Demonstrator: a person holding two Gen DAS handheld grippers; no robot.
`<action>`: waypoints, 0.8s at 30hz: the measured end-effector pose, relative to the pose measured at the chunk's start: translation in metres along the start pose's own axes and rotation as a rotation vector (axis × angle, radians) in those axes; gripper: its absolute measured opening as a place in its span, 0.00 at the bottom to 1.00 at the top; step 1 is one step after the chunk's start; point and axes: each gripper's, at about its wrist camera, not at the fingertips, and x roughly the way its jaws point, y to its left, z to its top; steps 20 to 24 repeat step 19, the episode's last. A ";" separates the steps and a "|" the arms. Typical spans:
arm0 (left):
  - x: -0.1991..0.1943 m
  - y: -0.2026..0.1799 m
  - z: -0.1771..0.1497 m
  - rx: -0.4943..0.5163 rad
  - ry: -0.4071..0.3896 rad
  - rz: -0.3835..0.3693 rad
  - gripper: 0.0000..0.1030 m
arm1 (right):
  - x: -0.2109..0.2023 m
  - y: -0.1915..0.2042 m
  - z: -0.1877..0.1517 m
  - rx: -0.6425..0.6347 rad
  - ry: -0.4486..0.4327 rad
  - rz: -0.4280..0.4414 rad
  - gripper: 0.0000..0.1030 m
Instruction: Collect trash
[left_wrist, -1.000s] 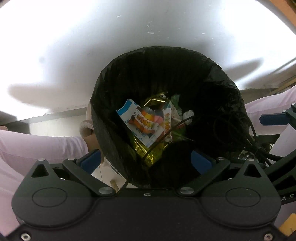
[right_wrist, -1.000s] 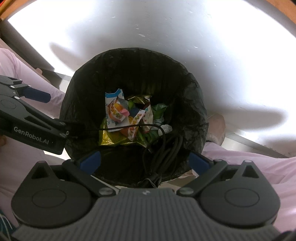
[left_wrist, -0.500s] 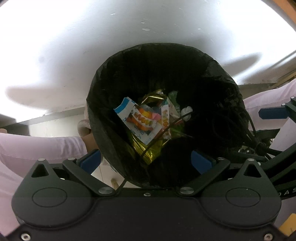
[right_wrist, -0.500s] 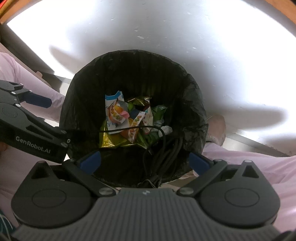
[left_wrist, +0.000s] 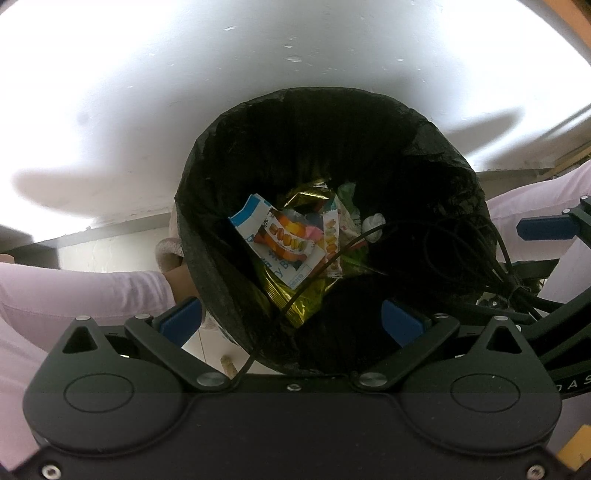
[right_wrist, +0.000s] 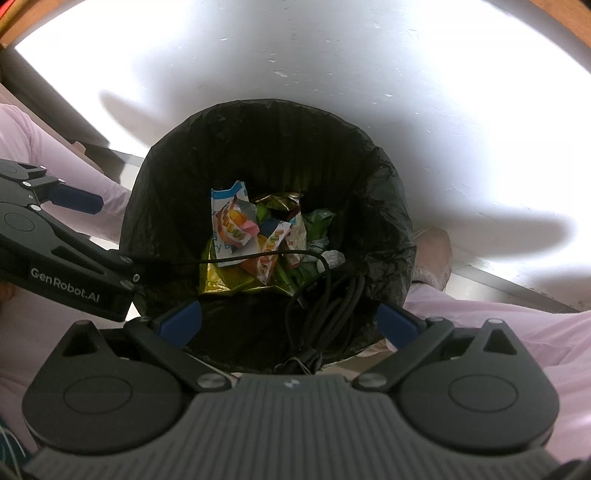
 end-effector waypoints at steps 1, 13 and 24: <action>0.000 0.000 0.000 -0.002 0.000 -0.001 1.00 | 0.000 0.000 0.000 -0.001 0.000 -0.001 1.00; -0.001 0.000 0.000 -0.001 0.000 -0.002 1.00 | 0.000 0.004 -0.001 -0.014 0.000 -0.010 1.00; -0.001 0.000 0.001 0.004 -0.002 -0.002 1.00 | -0.001 0.003 -0.002 -0.028 -0.003 -0.014 1.00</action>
